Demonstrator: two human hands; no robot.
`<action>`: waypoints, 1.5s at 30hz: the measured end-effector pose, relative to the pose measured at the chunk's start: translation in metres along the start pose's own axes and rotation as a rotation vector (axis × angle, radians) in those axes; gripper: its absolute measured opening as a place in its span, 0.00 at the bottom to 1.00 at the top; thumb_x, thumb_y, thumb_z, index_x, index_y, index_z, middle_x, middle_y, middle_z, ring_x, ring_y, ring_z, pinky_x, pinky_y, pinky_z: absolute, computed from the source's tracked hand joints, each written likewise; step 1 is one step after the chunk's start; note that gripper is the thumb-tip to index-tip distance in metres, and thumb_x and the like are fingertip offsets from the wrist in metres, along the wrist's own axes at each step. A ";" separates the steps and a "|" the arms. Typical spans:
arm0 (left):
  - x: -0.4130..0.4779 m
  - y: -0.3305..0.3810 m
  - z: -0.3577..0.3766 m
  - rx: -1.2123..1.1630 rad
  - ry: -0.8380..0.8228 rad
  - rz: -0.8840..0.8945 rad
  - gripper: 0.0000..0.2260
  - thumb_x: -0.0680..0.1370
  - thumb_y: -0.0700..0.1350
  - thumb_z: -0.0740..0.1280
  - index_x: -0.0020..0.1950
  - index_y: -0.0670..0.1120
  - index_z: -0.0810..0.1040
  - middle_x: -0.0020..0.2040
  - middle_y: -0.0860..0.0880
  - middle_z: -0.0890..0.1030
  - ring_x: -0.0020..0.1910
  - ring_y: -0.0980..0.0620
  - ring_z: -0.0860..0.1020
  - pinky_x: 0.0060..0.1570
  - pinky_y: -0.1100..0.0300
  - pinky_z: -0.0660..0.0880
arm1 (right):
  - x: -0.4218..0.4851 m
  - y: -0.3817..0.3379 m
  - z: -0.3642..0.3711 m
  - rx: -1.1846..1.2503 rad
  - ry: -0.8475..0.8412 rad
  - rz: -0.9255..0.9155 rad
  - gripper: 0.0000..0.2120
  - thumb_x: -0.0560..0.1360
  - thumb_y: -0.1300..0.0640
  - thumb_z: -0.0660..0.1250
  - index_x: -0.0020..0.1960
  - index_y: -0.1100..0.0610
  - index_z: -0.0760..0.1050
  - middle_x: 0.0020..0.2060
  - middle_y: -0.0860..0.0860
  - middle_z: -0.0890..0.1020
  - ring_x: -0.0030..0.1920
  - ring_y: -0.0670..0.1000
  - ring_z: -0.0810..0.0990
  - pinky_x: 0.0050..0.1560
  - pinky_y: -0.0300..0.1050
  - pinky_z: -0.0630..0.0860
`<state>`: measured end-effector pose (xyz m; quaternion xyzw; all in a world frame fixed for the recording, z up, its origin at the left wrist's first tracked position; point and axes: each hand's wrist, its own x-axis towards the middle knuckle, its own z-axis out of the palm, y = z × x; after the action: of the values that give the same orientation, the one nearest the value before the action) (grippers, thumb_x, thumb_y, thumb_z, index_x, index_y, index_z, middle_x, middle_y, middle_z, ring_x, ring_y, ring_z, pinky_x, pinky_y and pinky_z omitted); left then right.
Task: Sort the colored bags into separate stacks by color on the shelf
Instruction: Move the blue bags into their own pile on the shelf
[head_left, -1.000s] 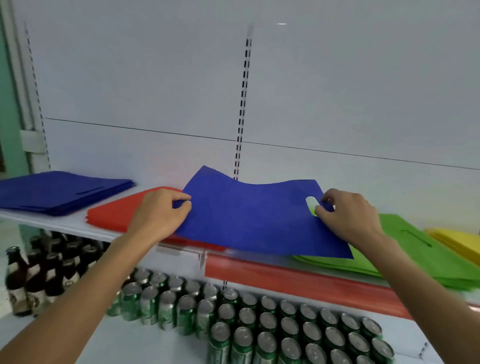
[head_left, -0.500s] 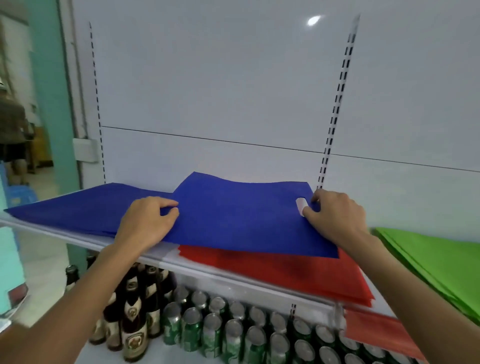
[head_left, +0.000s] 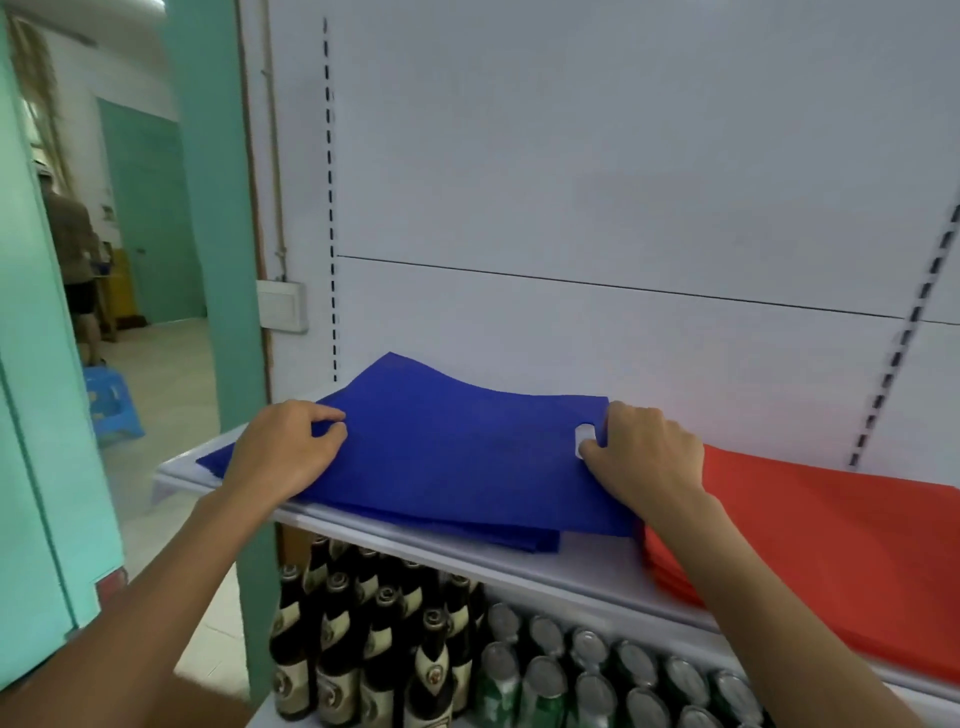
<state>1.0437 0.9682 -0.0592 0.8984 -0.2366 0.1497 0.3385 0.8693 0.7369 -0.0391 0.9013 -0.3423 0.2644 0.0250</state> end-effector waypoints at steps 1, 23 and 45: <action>0.003 -0.009 -0.003 -0.002 0.003 -0.002 0.13 0.78 0.45 0.63 0.60 0.46 0.79 0.59 0.47 0.80 0.53 0.47 0.77 0.53 0.57 0.71 | -0.001 -0.011 0.003 -0.017 -0.021 -0.007 0.10 0.78 0.51 0.58 0.42 0.57 0.66 0.36 0.50 0.70 0.38 0.54 0.71 0.38 0.43 0.65; 0.030 -0.046 -0.032 0.172 0.009 0.157 0.12 0.78 0.48 0.61 0.59 0.50 0.79 0.61 0.50 0.78 0.57 0.49 0.76 0.55 0.56 0.71 | 0.018 -0.056 -0.018 0.012 0.105 0.008 0.16 0.78 0.47 0.58 0.54 0.58 0.76 0.51 0.53 0.78 0.50 0.57 0.77 0.41 0.44 0.64; -0.162 0.342 0.142 -0.139 -0.247 0.544 0.13 0.75 0.48 0.67 0.59 0.49 0.79 0.60 0.49 0.79 0.60 0.49 0.76 0.60 0.54 0.71 | -0.111 0.404 -0.151 -0.016 0.123 0.308 0.16 0.76 0.51 0.63 0.63 0.51 0.73 0.55 0.49 0.81 0.55 0.54 0.78 0.52 0.48 0.73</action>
<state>0.7424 0.6990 -0.0479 0.7881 -0.5175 0.1079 0.3154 0.4757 0.5288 -0.0196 0.8201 -0.4761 0.3171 0.0123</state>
